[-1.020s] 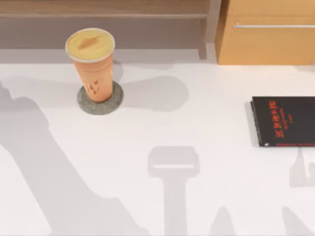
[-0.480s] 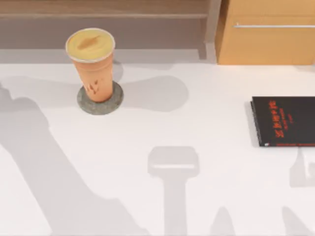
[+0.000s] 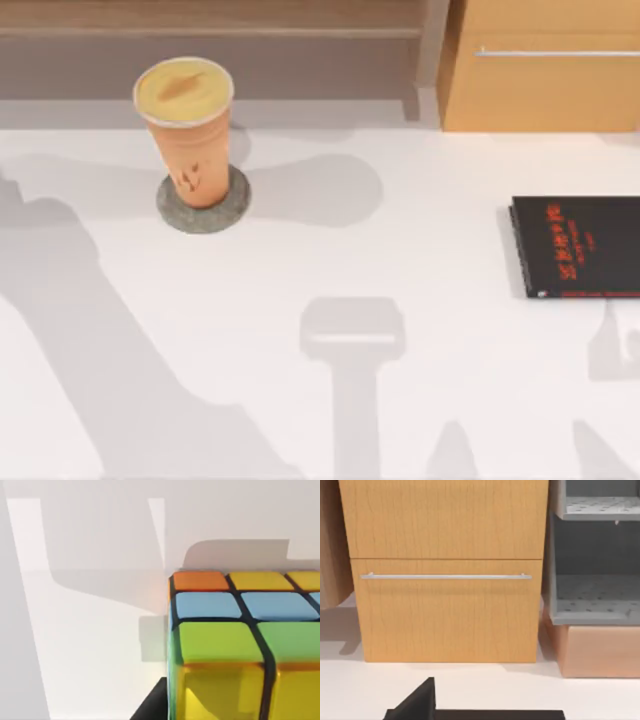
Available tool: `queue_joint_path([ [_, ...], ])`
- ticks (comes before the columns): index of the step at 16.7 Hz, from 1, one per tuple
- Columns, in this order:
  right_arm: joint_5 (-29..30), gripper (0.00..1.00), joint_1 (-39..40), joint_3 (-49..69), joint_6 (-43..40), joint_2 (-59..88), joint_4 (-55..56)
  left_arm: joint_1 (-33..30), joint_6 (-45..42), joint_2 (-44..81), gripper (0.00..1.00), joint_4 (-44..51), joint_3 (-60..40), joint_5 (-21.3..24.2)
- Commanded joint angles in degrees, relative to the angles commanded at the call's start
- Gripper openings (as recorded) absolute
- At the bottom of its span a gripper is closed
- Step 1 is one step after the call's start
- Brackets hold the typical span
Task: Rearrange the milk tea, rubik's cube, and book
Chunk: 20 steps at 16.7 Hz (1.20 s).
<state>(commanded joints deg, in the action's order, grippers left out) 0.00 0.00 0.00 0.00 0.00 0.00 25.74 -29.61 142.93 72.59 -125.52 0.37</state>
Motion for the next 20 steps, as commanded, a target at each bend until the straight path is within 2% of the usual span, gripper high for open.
queue_joint_path([
  [7,0.0,1.0,0.0,0.0,0.0,0.0,0.0,-0.13,-0.06,0.04,0.0,0.23,-0.22,-0.02],
  [13,0.0,1.0,0.0,0.0,0.0,0.0,0.0,-0.2,-0.06,-0.03,0.0,6.67,-6.6,-0.02],
  [20,0.0,1.0,0.0,0.0,0.0,0.0,0.0,-0.33,0.53,-2.06,0.0,5.62,-3.21,-0.29],
])
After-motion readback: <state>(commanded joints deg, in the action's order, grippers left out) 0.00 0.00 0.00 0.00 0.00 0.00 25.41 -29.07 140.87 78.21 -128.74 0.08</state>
